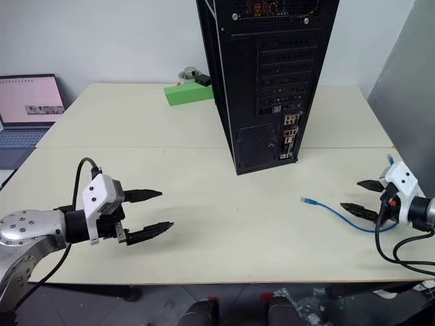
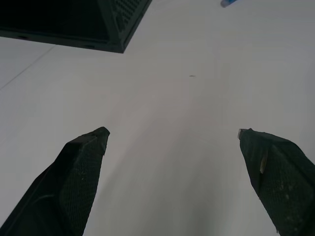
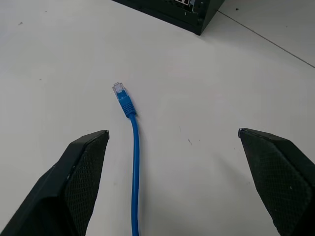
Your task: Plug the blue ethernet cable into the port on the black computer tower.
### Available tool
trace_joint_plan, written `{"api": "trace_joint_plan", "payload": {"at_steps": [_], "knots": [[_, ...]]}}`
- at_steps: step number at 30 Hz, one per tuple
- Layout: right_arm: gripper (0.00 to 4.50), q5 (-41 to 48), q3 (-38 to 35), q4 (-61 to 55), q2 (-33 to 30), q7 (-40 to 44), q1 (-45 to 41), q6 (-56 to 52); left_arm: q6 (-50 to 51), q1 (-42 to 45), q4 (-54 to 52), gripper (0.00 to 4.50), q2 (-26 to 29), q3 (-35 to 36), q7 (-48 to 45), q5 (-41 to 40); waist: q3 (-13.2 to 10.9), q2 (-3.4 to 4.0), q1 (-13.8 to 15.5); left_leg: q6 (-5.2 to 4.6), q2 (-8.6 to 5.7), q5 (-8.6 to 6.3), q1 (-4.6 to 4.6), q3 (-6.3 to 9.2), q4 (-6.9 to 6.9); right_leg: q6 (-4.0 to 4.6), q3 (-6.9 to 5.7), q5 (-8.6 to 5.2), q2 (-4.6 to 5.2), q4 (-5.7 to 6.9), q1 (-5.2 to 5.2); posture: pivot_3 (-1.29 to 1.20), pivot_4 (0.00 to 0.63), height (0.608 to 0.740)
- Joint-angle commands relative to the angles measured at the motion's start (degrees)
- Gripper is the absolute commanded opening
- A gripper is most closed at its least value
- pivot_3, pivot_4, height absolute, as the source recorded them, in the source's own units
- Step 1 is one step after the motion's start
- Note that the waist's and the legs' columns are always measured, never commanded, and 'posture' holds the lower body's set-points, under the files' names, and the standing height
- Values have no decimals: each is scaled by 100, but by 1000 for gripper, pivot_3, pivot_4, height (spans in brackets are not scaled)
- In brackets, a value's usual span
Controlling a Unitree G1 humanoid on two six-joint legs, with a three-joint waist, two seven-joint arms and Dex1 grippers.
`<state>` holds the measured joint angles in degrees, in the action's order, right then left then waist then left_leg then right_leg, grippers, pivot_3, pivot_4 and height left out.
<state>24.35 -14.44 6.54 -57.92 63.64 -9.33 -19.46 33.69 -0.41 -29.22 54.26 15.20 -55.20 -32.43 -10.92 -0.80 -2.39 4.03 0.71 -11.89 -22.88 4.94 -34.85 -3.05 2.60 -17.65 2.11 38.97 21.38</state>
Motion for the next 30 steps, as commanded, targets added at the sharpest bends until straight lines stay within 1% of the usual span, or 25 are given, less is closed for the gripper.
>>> {"api": "trace_joint_plan", "payload": {"at_steps": [1,4,6,12,15,18,23,26,30], "knots": [[4470,39,-237,-126,-152,108,39,-12,20,21,-220,4500,104,29,-122,-118,0,0,2,0,0,0,0,0,0,0,0,0,0,0,0,0,150,740],[4470,8,-213,-162,-134,46,22,-59,-51,40,-219,4500,110,-5,-122,-24,0,0,-1,0,0,0,0,-1,0,0,1,0,0,0,0,0,150,740],[4470,-180,-108,-124,-171,-44,39,-28,-87,28,-237,4500,106,-62,-84,62,0,0,1,0,0,0,0,-1,0,0,1,0,0,0,0,0,150,740],[4470,-299,-12,-182,-34,-209,24,-227,-187,120,-287,4500,-91,-379,130,253,0,-1,3,0,0,0,1,-2,-1,0,2,0,0,0,-1,0,150,740],[4470,-358,136,-232,128,-335,-50,-270,-278,230,-363,4500,-232,-624,169,305,0,-1,3,0,0,0,0,-1,-1,0,2,0,0,0,0,0,150,740],[4470,-527,427,-47,375,-492,-295,-195,-296,552,-361,4500,-566,-1039,194,235,0,-1,3,0,0,0,1,-1,-3,-1,1,1,0,1,-2,0,150,740],[4470,-675,761,260,622,-482,-700,-194,-258,1038,-221,4500,-966,-1663,188,314,0,-1,7,1,-1,0,-3,-1,-6,-1,0,1,0,2,0,0,150,740],[4470,-837,990,517,723,-408,-899,-106,-423,1220,-65,4500,-1039,-1971,74,546,0,-2,-1,1,-2,0,-1,-1,-11,-3,1,2,-1,3,-3,0,150,740],[4470,-835,1094,470,651,-209,-807,-189,-658,1293,69,4500,-1039,-2203,-37,785,0,-2,10,0,-1,0,-3,-2,-9,-2,-3,2,0,3,-3,0,150,740]]}}
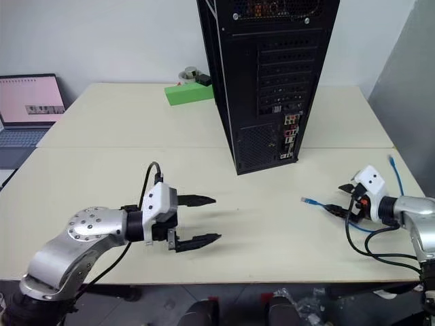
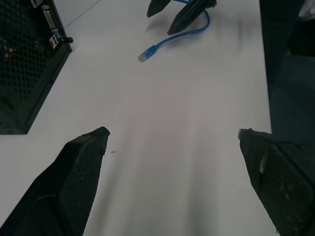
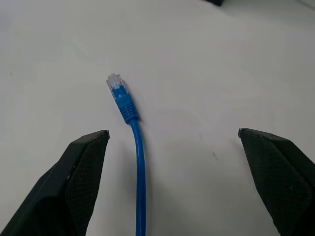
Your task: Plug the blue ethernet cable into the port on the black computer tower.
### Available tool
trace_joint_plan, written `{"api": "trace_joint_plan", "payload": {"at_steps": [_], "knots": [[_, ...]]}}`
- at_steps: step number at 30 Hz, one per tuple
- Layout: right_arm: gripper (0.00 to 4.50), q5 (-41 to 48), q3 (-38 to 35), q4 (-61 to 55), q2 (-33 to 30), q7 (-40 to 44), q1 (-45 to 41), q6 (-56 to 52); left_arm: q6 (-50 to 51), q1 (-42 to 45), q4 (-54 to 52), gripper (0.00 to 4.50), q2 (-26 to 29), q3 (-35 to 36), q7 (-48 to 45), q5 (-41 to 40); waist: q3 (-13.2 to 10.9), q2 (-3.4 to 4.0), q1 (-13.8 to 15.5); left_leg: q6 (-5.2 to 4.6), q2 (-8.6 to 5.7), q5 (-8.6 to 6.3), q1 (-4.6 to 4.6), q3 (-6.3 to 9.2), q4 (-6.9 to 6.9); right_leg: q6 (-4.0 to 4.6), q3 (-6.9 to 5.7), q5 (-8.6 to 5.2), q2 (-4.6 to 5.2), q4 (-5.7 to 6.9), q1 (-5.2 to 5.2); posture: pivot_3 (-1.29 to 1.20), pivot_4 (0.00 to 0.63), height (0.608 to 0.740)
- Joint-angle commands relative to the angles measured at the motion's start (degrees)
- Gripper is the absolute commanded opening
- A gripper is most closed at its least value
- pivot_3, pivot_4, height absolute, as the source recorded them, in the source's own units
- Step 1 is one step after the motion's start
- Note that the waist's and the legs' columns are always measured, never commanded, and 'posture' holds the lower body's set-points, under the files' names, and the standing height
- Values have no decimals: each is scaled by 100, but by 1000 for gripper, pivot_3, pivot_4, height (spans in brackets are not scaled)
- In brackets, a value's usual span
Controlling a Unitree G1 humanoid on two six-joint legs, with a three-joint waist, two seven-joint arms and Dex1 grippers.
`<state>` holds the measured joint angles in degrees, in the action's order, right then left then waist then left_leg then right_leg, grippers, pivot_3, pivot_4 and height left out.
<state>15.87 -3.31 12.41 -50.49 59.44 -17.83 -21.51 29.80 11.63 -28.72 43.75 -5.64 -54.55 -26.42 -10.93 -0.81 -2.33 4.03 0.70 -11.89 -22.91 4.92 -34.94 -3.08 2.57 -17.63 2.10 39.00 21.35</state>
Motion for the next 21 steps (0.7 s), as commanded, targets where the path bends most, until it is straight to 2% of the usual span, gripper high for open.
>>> {"api": "trace_joint_plan", "payload": {"at_steps": [1,5,6,12,13,16,21], "knots": [[4470,28,-21,-158,-105,242,76,-8,-300,88,34,4500,5,-130,-115,204,0,0,6,0,0,0,-1,-1,0,0,0,0,0,0,0,0,150,740],[4470,-99,-2,-83,-129,212,245,34,-489,84,174,4500,-20,-221,-116,410,0,0,7,0,0,0,0,0,-1,0,0,0,1,1,0,0,150,740],[4104,-121,5,-87,-130,197,278,30,-536,79,192,4500,2,-251,-146,474,0,0,6,0,0,0,1,0,-1,0,0,0,1,1,-1,0,150,740],[2841,-296,76,-55,-165,216,323,184,-616,143,319,4500,0,-304,-265,583,0,0,7,0,0,0,1,0,-1,0,-1,0,0,1,-1,0,150,740],[2507,-320,84,-51,-170,224,320,227,-620,157,339,4500,-8,-305,-278,591,0,0,6,0,0,0,1,0,-1,0,-1,0,1,1,-2,0,150,740],[2114,-421,139,-106,-218,299,328,336,-655,212,445,4500,-48,-318,-244,688,0,-1,6,0,0,0,1,0,-1,0,-1,0,1,1,-2,0,150,740],[999,-374,169,-411,-202,399,244,354,-697,249,581,4500,-114,-360,-233,789,1,-1,2,0,0,0,2,1,-2,0,-1,0,1,1,-2,0,150,740]]}}
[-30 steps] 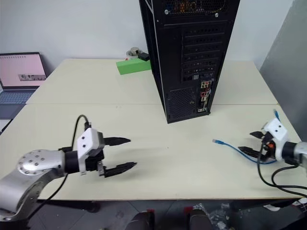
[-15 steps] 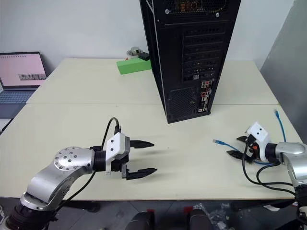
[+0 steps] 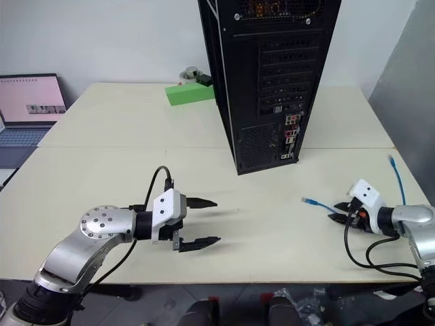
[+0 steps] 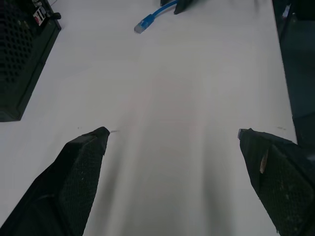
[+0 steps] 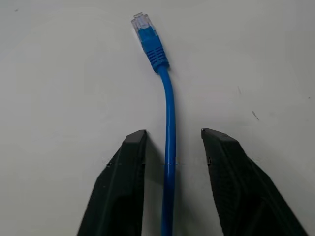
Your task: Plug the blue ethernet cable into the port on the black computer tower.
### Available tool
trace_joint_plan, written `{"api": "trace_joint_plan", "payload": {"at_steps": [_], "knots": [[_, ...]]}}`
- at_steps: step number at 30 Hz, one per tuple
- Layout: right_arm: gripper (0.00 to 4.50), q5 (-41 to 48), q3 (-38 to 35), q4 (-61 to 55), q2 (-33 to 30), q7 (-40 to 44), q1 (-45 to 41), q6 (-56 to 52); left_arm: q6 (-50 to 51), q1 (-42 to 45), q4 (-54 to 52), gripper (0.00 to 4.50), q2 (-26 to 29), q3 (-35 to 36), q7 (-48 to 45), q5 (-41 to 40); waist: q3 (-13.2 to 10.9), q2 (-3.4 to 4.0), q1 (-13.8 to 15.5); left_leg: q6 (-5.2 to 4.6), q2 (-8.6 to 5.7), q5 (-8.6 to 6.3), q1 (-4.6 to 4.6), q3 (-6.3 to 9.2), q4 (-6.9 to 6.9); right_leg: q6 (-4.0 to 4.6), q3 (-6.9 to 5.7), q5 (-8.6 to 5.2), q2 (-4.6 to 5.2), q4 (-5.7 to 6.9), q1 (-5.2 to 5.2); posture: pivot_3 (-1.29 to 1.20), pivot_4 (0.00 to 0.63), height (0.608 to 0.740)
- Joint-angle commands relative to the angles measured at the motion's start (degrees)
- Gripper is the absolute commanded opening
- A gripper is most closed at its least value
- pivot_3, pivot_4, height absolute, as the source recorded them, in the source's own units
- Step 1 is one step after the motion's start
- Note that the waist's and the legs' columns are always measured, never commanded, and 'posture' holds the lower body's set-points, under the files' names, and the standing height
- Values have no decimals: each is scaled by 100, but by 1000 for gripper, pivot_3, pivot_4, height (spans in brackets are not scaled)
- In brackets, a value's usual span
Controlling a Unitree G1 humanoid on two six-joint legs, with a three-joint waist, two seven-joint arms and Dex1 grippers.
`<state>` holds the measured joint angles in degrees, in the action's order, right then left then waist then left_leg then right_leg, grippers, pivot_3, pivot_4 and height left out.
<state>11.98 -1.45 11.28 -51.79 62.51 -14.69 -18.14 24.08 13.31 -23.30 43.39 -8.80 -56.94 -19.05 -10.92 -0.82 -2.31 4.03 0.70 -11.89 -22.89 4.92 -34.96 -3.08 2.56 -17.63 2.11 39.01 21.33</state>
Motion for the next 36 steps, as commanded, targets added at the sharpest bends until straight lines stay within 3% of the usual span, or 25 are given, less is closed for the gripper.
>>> {"api": "trace_joint_plan", "payload": {"at_steps": [1,5,15,25,36], "knots": [[756,67,-23,-394,-49,101,-97,-44,-128,104,83,4500,-103,-51,14,71,0,0,-1,0,0,0,1,0,0,0,1,0,0,1,0,0,150,740],[28,354,-7,-1125,55,146,-70,-403,-124,255,281,4500,-250,-100,36,121,0,0,-1,0,0,0,0,1,0,0,0,0,0,2,1,0,150,740],[28,565,867,-2779,422,104,-299,-1209,-311,775,883,4500,-585,-456,-170,365,0,-1,6,0,-1,0,-2,3,-2,-1,-3,0,0,2,1,0,150,740],[28,482,1362,-2904,776,-38,-728,-1438,-629,1023,1285,4500,-857,-837,-435,588,1,-2,39,0,-1,0,-5,5,-3,-1,-6,0,0,0,2,0,150,740],[0,486,1512,-2921,871,-60,-811,-1453,-748,1049,1411,2116,-1027,-913,-456,659,1,-2,37,0,-1,0,-4,6,-3,-1,-6,0,0,2,2,0,150,740]]}}
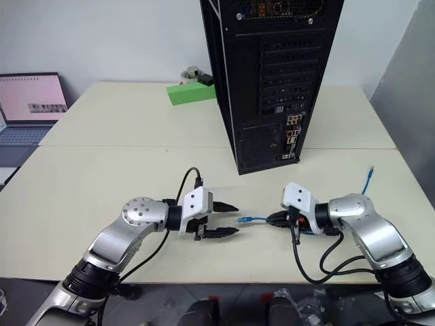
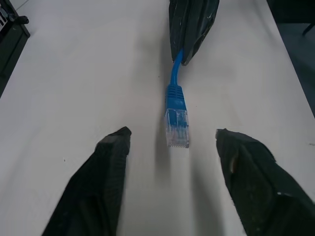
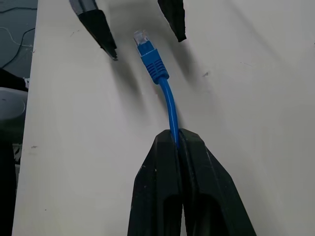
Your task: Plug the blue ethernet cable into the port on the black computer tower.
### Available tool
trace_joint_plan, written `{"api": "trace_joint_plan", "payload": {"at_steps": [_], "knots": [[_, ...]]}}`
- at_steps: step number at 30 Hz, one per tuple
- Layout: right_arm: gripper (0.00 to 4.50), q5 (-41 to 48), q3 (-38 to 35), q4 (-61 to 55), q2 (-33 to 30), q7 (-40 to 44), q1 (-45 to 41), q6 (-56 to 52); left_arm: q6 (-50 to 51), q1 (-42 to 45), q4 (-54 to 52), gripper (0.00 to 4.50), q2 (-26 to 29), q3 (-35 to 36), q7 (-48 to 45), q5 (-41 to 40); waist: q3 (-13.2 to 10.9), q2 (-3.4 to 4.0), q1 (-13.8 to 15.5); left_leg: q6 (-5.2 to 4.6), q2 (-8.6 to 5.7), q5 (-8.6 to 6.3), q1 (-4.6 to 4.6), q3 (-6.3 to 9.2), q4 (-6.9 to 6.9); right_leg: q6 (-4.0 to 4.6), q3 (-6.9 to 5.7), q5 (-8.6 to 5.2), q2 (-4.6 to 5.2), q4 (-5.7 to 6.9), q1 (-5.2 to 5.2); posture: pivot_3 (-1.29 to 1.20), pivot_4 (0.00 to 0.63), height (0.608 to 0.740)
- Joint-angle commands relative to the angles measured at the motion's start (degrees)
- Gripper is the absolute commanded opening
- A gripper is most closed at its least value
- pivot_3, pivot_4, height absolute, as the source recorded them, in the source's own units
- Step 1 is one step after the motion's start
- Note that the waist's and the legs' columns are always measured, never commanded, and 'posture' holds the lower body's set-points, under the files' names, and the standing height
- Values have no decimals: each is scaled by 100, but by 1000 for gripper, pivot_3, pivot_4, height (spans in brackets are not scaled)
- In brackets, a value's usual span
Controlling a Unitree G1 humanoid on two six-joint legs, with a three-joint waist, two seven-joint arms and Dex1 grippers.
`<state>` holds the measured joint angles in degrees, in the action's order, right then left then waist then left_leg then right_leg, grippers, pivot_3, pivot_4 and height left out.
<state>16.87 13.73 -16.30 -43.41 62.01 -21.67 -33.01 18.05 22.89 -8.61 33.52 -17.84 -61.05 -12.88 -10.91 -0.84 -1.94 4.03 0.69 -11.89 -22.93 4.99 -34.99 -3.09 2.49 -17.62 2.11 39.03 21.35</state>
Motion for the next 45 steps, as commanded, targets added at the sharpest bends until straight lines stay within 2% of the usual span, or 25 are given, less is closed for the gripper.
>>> {"api": "trace_joint_plan", "payload": {"at_steps": [1,6,8,10,14,18,20,22,25,27,32,37,45], "knots": [[0,-4,2,-154,37,-7,-125,36,-155,88,-51,1866,-48,-10,-48,52,0,0,0,0,0,0,0,0,0,0,0,0,0,0,0,0,150,740],[0,34,9,-136,72,0,-198,9,-249,56,-3,1056,-53,-20,-57,123,0,0,-1,0,0,0,0,0,0,0,0,0,0,0,0,0,150,740],[0,45,6,-150,76,14,-201,12,-306,44,17,561,-49,-34,-56,172,0,0,-2,0,0,0,0,0,0,0,0,0,0,0,0,0,150,740],[0,52,14,-150,85,30,-213,25,-404,44,68,307,-41,-48,-55,253,0,0,1,0,0,0,0,1,0,0,-1,0,0,0,0,0,150,740],[0,157,-18,-131,75,146,-255,-24,-619,26,177,296,-35,-3,-28,351,0,0,1,0,0,0,0,1,-1,0,-1,0,0,0,0,0,150,740],[778,148,-143,11,-37,300,-320,117,-1066,2,318,296,-88,134,55,393,0,0,2,0,0,0,0,1,-1,0,0,0,0,0,0,0,150,740],[1339,236,-308,76,-182,441,-373,85,-1547,-3,459,296,-111,201,168,516,0,0,2,0,0,0,0,1,-1,0,-1,0,0,0,0,0,150,740],[1853,495,-621,151,-367,583,-399,-131,-2538,-33,744,296,-167,328,465,775,0,0,9,0,0,0,0,0,-1,0,-1,0,1,0,0,0,150,740],[2679,1024,-1030,129,-312,490,-401,-601,-4229,-104,1222,296,-125,389,933,1348,0,0,5,0,0,0,1,1,-2,1,0,1,1,-1,-1,0,150,740],[3164,1289,-1166,15,-128,307,-383,-876,-5258,-122,1541,296,-96,434,1258,1685,1,-1,3,0,1,0,3,0,-1,2,1,1,1,-1,-1,0,150,740],[4370,1744,-1268,-222,551,-397,-447,-1428,-7105,-13,2233,296,29,518,2085,2576,1,-1,7,0,1,0,0,0,-1,1,2,2,1,0,1,0,150,740],[4500,2079,-977,-443,1284,-922,-416,-1882,-7874,143,2525,296,38,663,2831,3242,2,-2,13,0,0,0,-1,3,-1,-1,-1,3,1,2,1,0,150,740],[4500,2069,-697,-303,1630,-1140,-500,-1867,-7993,231,2621,296,66,657,3469,3707,3,-4,1,0,-1,0,-1,4,-1,-3,-4,4,1,5,3,0,150,740]]}}
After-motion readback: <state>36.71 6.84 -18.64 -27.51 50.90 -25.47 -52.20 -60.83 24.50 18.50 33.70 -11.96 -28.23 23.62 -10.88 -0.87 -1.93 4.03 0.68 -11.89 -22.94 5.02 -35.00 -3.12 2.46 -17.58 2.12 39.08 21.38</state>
